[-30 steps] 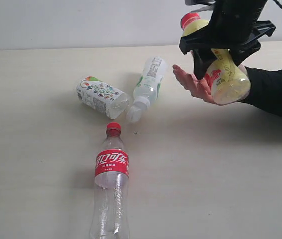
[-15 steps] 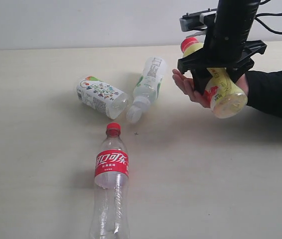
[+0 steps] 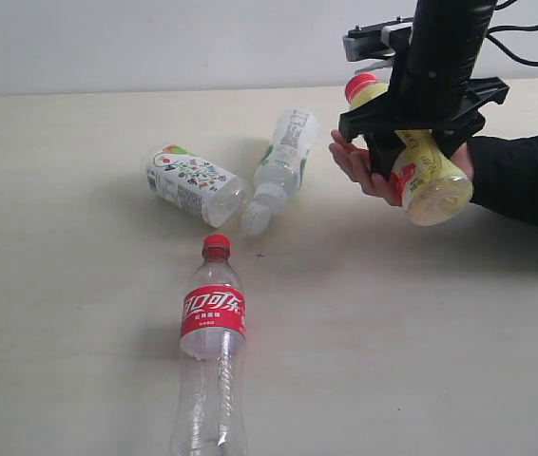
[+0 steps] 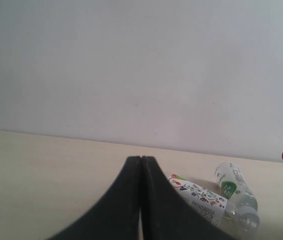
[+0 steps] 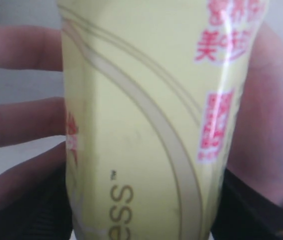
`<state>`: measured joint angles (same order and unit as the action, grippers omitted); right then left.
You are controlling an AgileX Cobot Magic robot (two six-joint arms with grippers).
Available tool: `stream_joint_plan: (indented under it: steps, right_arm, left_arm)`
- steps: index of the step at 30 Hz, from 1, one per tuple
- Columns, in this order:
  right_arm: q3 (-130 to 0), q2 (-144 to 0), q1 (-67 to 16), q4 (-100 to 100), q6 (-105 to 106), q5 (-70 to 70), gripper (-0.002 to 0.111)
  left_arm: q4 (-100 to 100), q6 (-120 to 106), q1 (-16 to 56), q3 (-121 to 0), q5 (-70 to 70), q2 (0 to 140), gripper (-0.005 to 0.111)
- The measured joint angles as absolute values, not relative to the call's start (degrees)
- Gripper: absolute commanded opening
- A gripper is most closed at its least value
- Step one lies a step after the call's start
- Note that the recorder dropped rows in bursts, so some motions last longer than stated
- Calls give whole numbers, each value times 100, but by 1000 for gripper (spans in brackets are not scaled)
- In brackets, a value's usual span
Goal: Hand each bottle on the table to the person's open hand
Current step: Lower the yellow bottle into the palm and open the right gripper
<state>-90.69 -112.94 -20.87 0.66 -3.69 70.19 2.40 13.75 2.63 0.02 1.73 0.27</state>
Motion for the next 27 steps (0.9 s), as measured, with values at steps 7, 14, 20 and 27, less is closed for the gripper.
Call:
stream_joint_plan:
  steps: [7,14,20,27]
  right_arm:
    - [-9069,-11294,-2087,87,-358,7019,75]
    - [-9069,-11294,-2087,139,-347,7019,75]
    - [-9069,-11294,-2087,254,-347,7019,75]
    - [-9069,-10986,-2087,304,-337,7019,75]
  left_arm:
    - [240,1375,263,2,173,27,0]
    - [240,1375,263,2,173,27,0]
    - [240,1375,263,2,173,27,0]
    - [240,1375,263,2,173,27,0]
